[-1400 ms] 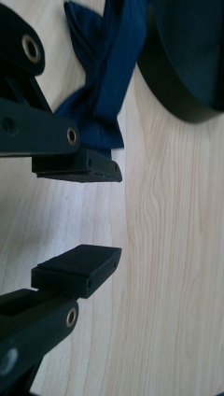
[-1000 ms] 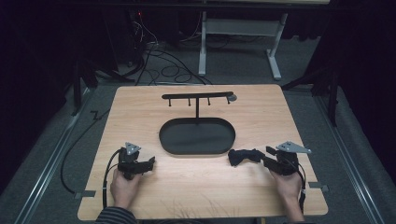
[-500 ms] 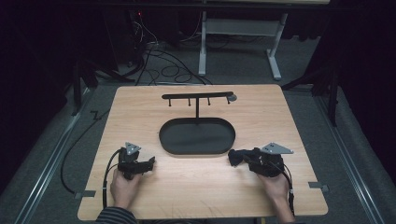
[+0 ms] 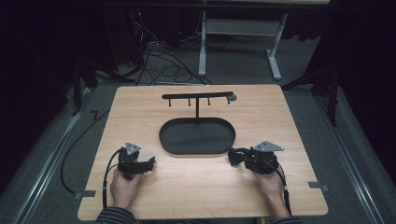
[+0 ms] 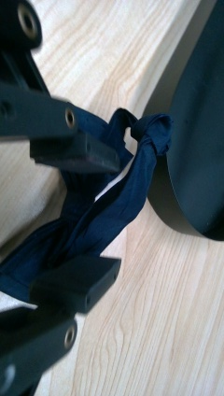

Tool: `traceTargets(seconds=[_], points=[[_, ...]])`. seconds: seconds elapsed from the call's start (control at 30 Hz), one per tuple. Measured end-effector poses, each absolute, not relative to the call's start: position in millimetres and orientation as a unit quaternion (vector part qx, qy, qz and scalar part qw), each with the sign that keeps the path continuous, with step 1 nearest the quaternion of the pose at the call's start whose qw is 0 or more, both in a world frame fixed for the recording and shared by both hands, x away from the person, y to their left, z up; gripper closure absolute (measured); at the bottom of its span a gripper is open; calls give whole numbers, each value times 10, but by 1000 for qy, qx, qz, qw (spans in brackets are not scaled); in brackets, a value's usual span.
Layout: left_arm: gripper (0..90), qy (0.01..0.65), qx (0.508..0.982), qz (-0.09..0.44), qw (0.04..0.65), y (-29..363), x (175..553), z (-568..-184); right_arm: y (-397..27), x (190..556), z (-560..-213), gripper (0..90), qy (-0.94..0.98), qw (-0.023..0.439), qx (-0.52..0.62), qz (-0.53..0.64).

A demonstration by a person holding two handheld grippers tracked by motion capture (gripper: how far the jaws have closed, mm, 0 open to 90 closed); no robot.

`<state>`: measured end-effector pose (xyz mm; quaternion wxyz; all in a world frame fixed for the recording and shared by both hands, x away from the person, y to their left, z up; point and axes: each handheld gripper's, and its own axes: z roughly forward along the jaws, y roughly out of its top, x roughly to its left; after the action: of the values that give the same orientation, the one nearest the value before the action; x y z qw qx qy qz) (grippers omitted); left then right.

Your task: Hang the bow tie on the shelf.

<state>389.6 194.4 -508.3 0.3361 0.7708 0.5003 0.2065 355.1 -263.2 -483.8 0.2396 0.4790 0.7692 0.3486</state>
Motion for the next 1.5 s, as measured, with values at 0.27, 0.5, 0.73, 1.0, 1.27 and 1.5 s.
traceTargets(seconds=[0.27, 0.5, 0.73, 1.0, 1.27, 1.5], points=[[155, 500, 771, 206, 336, 1944, 3895, -5082, -2668, 3595, -4859, 770, 769, 229, 481, 353], [155, 500, 771, 206, 336, 1944, 3896, -5082, -2691, 3609, -4855, 900, 768, 225, 481, 358], [155, 500, 771, 207, 336, 1944, 3896, -5083, -2738, 3559, -4776, 900, 760, 232, 475, 378], [155, 500, 771, 207, 336, 1944, 3896, -5082, -2801, 3496, -4598, 900, 745, 240, 469, 408], [155, 500, 771, 206, 336, 1944, 3896, -5082, -2824, 3462, -4428, 900, 739, 254, 460, 422], [155, 500, 771, 206, 336, 1944, 3896, -5083, -2835, 3455, -4293, 900, 733, 258, 456, 433]])
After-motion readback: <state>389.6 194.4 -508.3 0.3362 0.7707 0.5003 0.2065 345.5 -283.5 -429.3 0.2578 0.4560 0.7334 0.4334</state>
